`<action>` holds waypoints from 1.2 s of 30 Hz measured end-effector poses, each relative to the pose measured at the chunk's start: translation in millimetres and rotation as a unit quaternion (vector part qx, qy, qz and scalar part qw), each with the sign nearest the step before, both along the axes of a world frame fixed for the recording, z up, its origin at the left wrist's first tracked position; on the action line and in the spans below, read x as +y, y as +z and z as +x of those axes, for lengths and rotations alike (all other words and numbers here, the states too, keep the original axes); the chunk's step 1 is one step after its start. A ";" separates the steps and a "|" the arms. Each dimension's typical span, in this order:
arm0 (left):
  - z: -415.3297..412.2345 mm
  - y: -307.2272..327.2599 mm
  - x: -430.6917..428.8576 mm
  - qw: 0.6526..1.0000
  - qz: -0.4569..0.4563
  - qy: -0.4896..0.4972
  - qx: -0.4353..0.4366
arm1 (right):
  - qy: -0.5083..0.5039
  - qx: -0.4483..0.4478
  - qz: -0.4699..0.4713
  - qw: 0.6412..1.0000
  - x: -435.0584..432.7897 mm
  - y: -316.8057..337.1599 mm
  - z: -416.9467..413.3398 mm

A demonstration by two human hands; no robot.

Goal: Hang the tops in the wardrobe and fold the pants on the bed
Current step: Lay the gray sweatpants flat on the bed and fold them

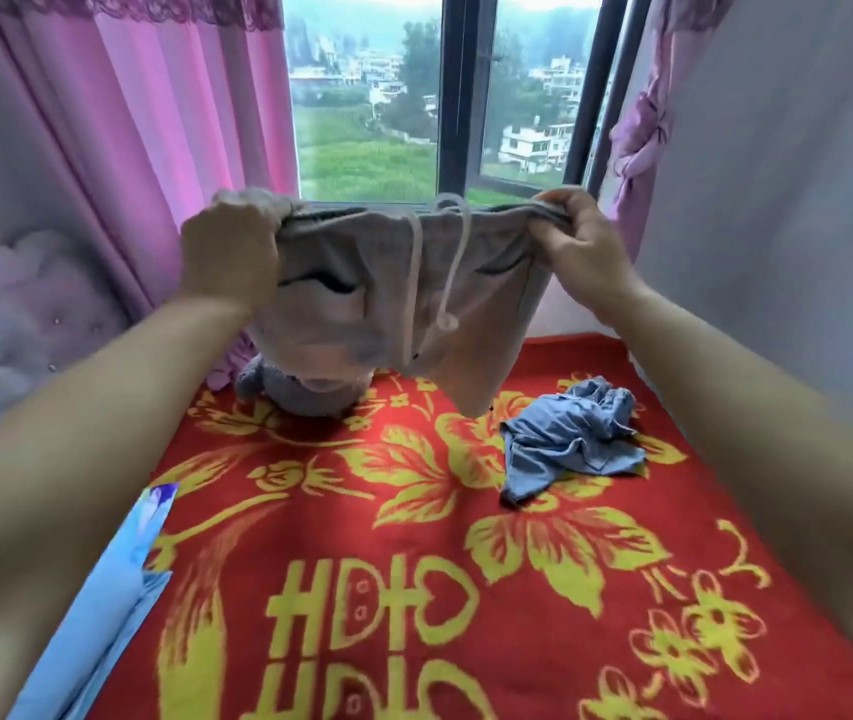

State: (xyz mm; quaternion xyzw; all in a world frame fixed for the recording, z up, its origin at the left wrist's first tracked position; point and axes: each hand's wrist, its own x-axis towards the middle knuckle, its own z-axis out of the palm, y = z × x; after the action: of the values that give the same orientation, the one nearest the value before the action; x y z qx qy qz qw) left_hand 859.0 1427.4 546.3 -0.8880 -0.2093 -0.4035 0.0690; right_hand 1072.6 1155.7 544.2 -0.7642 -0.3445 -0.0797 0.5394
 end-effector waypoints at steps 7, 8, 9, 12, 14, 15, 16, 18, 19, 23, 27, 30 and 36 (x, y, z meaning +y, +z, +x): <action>-74.5 -257.0 -109.6 0.952 -0.193 0.021 0.238 | 0.027 0.125 -0.283 0.951 -108.1 -255.8 -75.6; -88.2 -295.5 -127.2 0.932 -0.226 0.036 0.280 | 0.032 0.142 -0.319 0.936 -122.5 -293.4 -88.4; -103.0 -332.1 -144.9 0.913 -0.250 0.047 0.319 | 0.037 0.158 -0.351 0.922 -136.7 -328.9 -101.6; -148.3 -428.6 -197.1 0.851 -0.277 0.057 0.442 | 0.065 0.189 -0.450 0.871 -180.3 -427.8 -145.8; -176.2 -483.1 -228.9 0.813 -0.288 0.062 0.502 | 0.092 0.187 -0.518 0.830 -210.2 -484.6 -177.5; -189.4 -506.2 -242.7 0.799 -0.293 0.068 0.521 | 0.105 0.181 -0.544 0.813 -223.4 -508.8 -192.7; -200.7 -526.4 -255.7 0.788 -0.294 0.076 0.536 | 0.112 0.176 -0.563 0.800 -235.1 -529.9 -205.5; -217.5 -556.0 -276.6 0.771 -0.291 0.088 0.559 | 0.117 0.174 -0.576 0.790 -253.0 -563.1 -226.3; -223.5 -565.1 -284.5 0.766 -0.289 0.089 0.568 | 0.115 0.172 -0.576 0.791 -259.2 -575.0 -234.8; -243.7 -592.6 -295.3 0.789 -0.261 0.086 0.550 | 0.060 0.154 -0.531 0.831 -269.9 -605.9 -257.6; -259.3 -633.6 -295.3 0.767 -0.265 0.089 0.578 | 0.066 0.166 -0.532 0.828 -275.1 -652.6 -276.5; -270.1 -677.1 -302.0 0.726 -0.290 0.067 0.620 | 0.087 0.232 -0.584 0.773 -279.6 -690.4 -288.8; -264.7 -714.1 -294.5 0.813 -0.224 0.040 0.535 | -0.043 0.069 -0.542 0.836 -265.5 -718.1 -305.0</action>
State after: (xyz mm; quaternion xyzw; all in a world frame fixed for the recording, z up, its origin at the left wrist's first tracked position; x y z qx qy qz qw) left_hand 594.3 1132.9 -167.8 -0.9453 -0.2596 0.1968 -0.0144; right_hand 767.6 890.2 -173.9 -0.9520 -0.2612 0.1494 0.0567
